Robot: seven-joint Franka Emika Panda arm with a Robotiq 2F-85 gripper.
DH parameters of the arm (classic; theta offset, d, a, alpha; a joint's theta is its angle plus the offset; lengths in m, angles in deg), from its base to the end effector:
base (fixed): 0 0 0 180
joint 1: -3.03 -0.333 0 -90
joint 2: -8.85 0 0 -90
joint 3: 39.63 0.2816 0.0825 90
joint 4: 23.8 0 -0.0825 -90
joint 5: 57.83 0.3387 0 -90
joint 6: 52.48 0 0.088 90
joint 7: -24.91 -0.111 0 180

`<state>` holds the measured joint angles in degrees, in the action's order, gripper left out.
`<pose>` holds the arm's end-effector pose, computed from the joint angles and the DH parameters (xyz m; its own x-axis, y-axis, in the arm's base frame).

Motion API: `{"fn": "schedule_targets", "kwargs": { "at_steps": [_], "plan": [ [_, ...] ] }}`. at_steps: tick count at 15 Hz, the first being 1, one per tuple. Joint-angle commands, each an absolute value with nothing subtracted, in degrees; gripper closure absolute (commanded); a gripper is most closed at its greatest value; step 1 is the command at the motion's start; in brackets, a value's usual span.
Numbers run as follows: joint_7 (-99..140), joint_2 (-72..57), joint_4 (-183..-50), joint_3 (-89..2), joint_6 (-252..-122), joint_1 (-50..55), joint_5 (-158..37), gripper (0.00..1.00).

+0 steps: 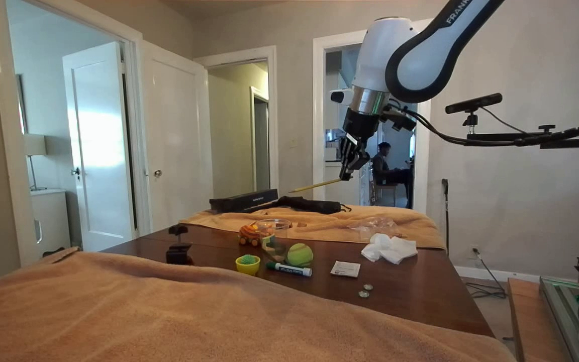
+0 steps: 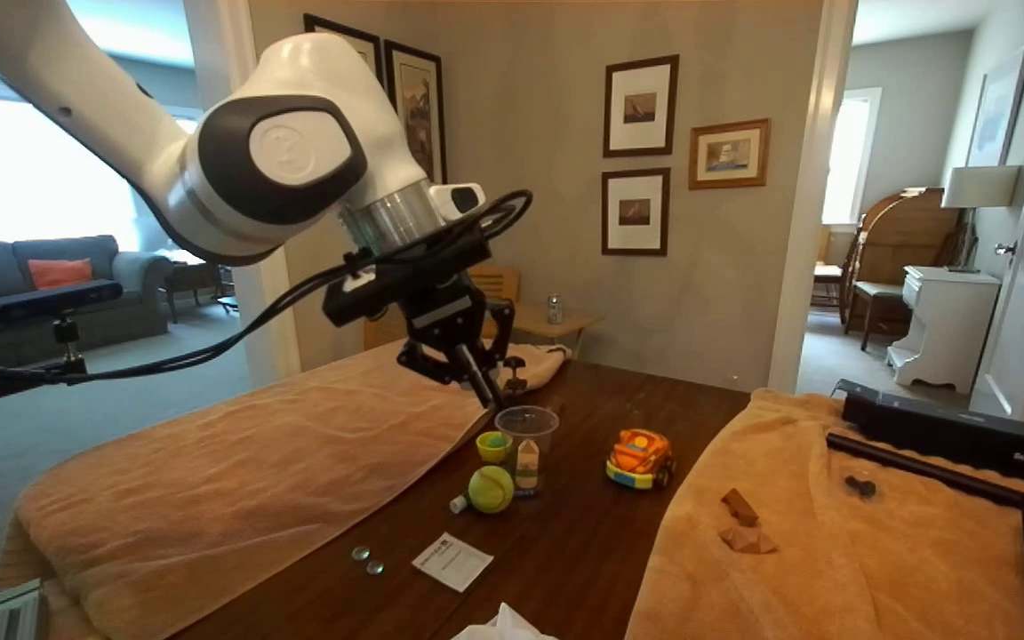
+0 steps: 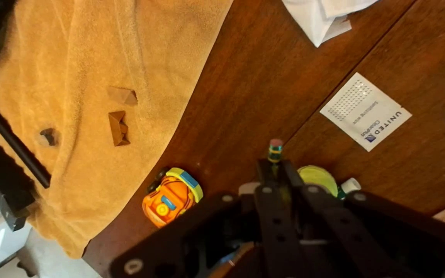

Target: Move the car forwards then put the pencil in the clear cup.

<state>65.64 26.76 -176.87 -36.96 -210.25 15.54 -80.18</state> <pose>0.4075 -0.0558 0.3733 0.6298 0.7739 0.0666 0.6824 -0.5922 0.4285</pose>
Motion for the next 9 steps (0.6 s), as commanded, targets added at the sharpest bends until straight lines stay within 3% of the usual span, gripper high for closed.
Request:
{"fn": "schedule_targets", "kwargs": {
  "at_steps": [1,9],
  "plan": [
    [62.6,24.9,-172.6,-37.5,-204.8,13.7,-86.1,0.98],
    [59.1,17.8,-166.3,-37.5,-197.8,11.1,-95.4,0.98]
  ]
}}
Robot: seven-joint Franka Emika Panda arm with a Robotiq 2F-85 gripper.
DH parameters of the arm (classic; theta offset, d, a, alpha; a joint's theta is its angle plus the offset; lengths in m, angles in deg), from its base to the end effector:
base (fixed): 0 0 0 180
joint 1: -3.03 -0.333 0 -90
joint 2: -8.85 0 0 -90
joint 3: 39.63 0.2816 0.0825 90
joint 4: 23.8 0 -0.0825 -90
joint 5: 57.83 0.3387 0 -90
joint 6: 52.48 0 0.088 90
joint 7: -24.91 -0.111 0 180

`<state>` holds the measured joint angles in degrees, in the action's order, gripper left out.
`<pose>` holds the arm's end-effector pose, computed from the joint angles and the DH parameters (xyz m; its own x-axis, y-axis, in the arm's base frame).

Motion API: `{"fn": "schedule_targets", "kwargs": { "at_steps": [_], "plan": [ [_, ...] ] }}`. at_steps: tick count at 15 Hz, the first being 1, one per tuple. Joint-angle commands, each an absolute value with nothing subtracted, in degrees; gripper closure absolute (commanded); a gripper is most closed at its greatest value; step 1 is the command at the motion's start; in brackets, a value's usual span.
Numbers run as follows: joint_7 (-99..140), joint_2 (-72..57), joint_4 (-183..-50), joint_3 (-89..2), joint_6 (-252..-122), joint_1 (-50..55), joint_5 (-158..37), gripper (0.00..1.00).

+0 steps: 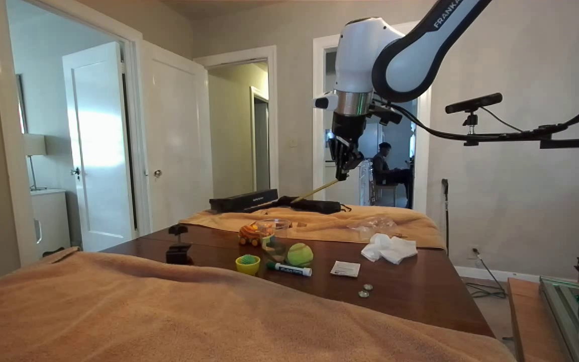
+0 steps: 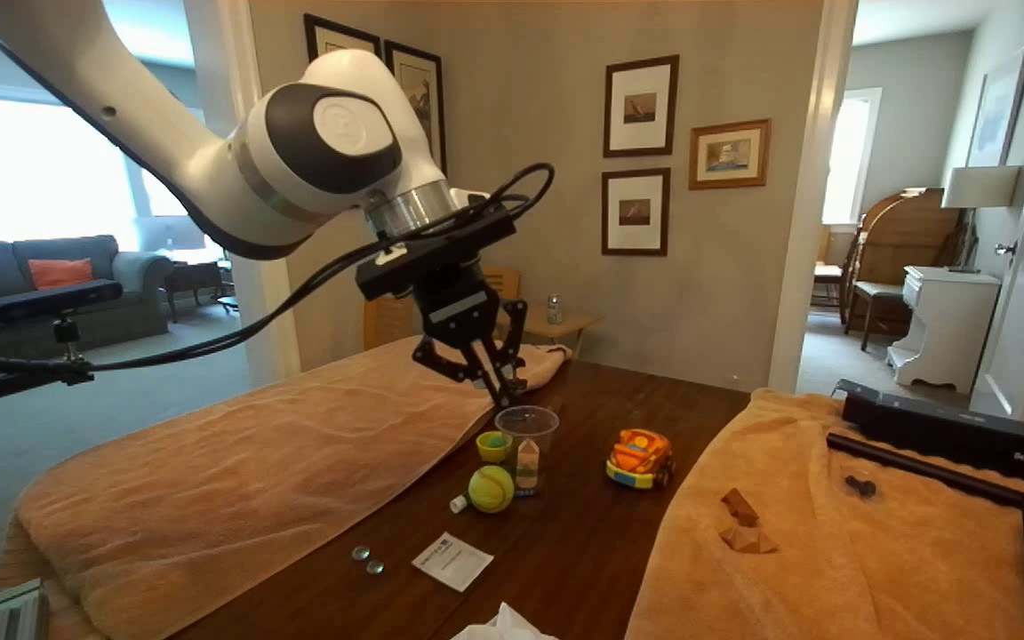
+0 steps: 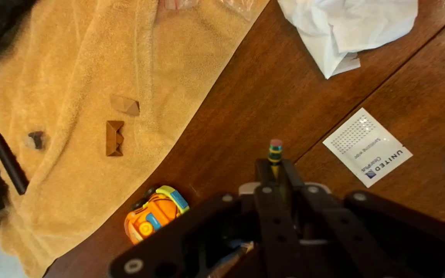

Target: Move the car forwards then put the pencil in the clear cup.

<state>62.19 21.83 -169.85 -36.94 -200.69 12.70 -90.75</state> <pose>0.4309 -0.0440 0.3686 0.5729 0.8106 -0.1213 0.7703 -0.4819 0.4176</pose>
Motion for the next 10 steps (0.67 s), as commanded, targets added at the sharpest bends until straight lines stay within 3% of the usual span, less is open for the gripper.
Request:
{"fn": "schedule_targets", "kwargs": {
  "at_steps": [1,10],
  "plan": [
    [58.8,16.6,-165.5,-37.6,-197.1,10.6,-96.6,0.98],
    [58.7,10.8,-160.2,-37.7,-194.0,6.1,-101.8,0.98]
  ]
}}
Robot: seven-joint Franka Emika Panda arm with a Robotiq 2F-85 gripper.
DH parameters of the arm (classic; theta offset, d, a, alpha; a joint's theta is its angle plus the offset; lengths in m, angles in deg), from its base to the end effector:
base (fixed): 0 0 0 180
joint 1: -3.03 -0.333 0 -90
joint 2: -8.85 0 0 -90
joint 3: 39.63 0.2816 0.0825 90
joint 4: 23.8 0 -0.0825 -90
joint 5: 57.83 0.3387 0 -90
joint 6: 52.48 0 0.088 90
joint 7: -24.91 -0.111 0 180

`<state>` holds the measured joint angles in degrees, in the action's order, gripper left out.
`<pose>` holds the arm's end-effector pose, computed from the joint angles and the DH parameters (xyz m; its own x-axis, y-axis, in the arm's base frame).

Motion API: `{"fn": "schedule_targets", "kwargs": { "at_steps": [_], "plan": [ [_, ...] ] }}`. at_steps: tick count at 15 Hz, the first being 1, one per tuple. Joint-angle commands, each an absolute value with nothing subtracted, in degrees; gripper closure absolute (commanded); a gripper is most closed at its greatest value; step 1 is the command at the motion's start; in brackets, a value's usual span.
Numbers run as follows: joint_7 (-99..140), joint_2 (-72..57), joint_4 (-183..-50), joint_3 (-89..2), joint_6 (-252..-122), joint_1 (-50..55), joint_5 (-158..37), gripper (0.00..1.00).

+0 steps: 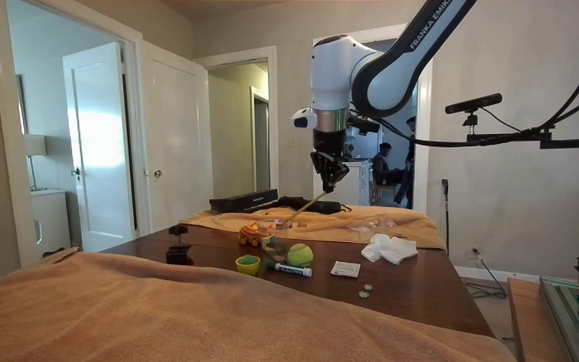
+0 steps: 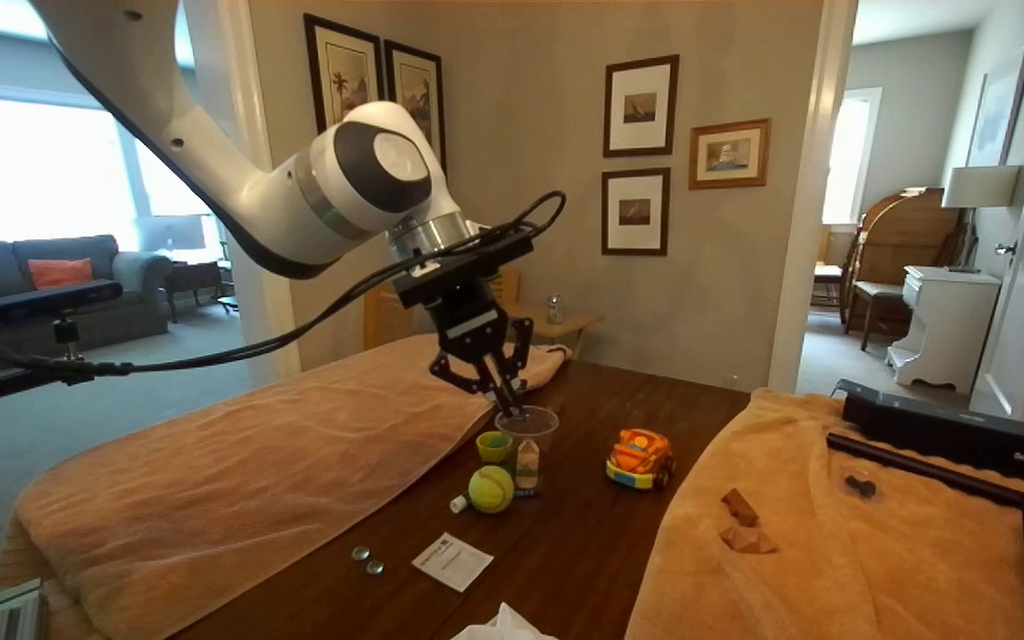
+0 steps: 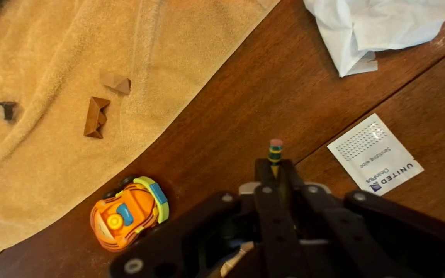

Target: Move the car forwards then put the pencil in the clear cup.

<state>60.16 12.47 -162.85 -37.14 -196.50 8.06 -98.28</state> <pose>0.4633 -0.0167 0.3382 0.4663 0.8474 -0.2541 0.8537 -0.3556 0.3805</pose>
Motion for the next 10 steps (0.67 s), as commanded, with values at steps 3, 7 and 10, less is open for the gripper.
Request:
{"fn": "schedule_targets", "kwargs": {
  "at_steps": [3,7,10],
  "plan": [
    [59.2,10.0,-158.6,-37.5,-192.3,4.9,-104.3,0.98],
    [59.6,8.7,-156.6,-37.4,-190.2,3.7,-107.0,0.98],
    [60.0,7.3,-155.2,-37.3,-189.0,3.0,-107.8,0.98]
  ]
}}
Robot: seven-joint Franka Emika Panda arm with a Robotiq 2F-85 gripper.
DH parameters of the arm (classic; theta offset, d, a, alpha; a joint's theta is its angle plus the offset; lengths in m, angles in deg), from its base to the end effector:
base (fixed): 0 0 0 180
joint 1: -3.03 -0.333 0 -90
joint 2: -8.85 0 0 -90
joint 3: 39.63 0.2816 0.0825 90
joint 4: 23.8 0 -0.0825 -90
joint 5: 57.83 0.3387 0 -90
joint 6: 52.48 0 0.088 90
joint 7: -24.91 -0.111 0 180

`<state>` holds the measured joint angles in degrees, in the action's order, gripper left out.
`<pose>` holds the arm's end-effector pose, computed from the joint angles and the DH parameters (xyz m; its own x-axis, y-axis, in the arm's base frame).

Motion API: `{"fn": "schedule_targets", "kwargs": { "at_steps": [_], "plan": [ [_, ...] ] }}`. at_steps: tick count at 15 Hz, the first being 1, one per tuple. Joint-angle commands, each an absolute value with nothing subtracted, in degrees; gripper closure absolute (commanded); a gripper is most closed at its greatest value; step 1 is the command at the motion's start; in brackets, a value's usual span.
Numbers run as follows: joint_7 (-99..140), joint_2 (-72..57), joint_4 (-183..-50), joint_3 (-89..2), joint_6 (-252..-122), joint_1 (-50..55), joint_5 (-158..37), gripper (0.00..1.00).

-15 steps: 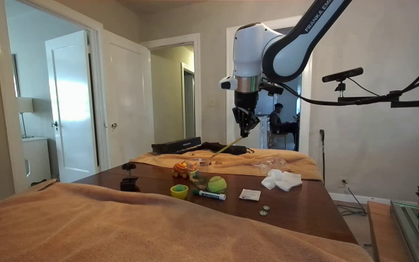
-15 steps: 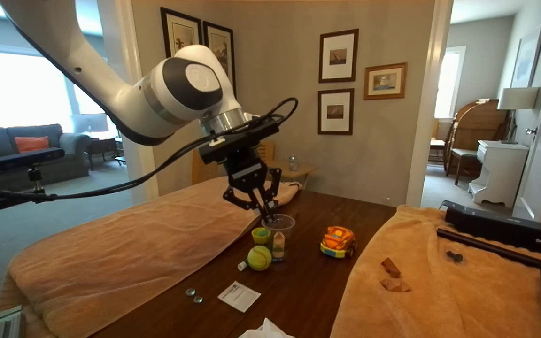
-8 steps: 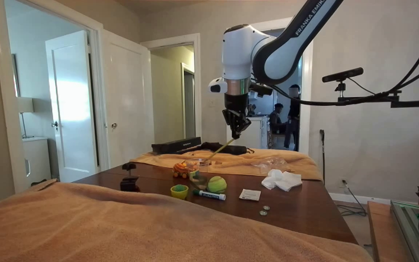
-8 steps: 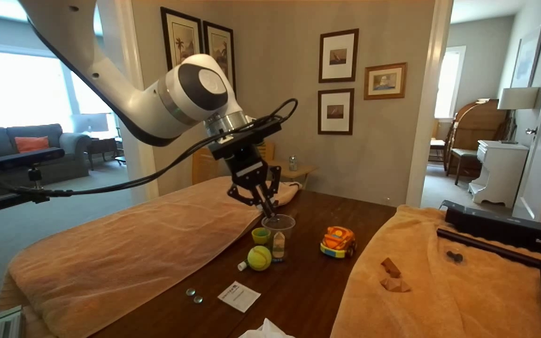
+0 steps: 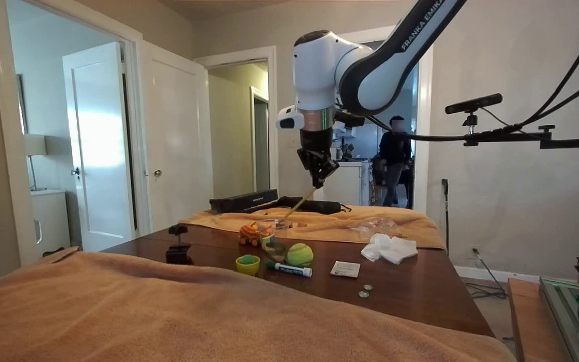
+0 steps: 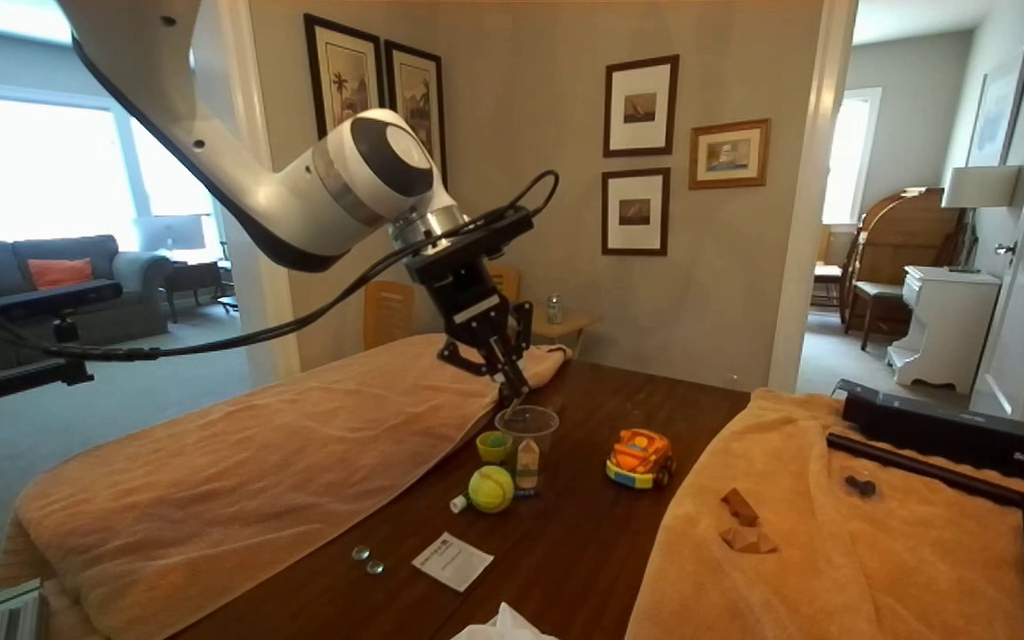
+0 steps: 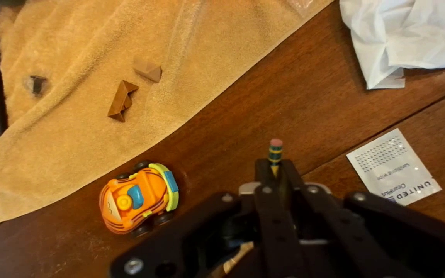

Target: Move the car forwards then put the pencil in the clear cup.

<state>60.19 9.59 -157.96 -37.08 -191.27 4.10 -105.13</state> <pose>0.4811 0.0073 0.3421 0.3633 0.8525 -0.3760 0.8970 -0.2110 0.3884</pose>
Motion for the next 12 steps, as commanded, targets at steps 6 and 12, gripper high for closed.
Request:
{"fn": "schedule_targets", "kwargs": {
  "at_steps": [6,12],
  "plan": [
    [61.2,3.5,-152.6,-37.4,-188.9,2.6,-107.9,0.98],
    [63.1,-0.3,-149.2,-37.2,-187.6,2.2,-108.0,0.98]
  ]
}}
